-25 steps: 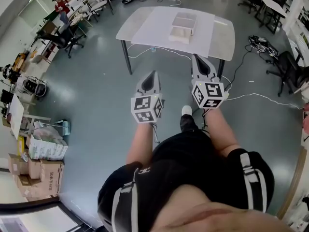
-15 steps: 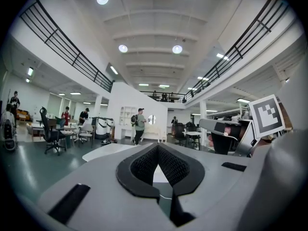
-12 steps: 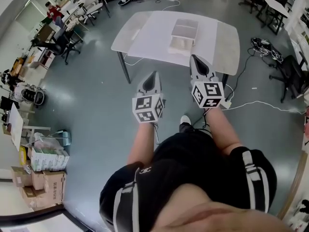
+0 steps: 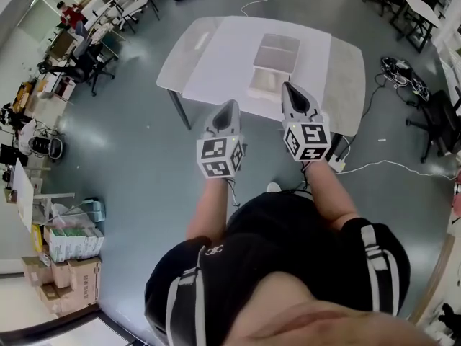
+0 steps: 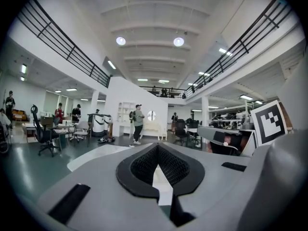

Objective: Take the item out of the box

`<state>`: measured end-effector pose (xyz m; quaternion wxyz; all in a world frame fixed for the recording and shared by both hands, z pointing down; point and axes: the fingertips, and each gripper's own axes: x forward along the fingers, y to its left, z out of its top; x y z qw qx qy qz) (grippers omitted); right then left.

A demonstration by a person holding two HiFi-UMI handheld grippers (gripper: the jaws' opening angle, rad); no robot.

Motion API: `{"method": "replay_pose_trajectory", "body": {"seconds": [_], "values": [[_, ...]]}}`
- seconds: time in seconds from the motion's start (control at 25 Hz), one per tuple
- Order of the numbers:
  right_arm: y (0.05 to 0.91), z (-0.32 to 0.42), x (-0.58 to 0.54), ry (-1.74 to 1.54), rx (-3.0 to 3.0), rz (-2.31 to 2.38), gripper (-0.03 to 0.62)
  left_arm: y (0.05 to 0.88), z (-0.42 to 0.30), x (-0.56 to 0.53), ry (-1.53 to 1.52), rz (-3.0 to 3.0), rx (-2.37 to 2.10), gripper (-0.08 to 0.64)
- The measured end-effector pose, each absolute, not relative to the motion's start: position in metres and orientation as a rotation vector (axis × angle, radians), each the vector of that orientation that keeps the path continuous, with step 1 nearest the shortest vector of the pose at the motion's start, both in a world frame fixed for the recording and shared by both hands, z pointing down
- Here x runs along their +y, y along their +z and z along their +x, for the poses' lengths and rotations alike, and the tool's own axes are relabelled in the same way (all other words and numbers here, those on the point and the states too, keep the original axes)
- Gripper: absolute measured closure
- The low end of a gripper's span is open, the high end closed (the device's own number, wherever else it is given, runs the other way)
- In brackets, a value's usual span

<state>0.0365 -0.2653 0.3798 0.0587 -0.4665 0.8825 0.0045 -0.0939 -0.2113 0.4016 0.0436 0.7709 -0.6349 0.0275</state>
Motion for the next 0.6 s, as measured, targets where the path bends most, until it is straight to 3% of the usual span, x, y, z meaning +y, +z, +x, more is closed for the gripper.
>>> {"method": "replay_pose_trajectory", "body": {"seconds": [0.6], "values": [[0.425,0.005,-0.377,-0.095,2.762,-1.497,0.58,0.427,-0.115,-0.33,0.136,2.357,-1.841,0.548]]}}
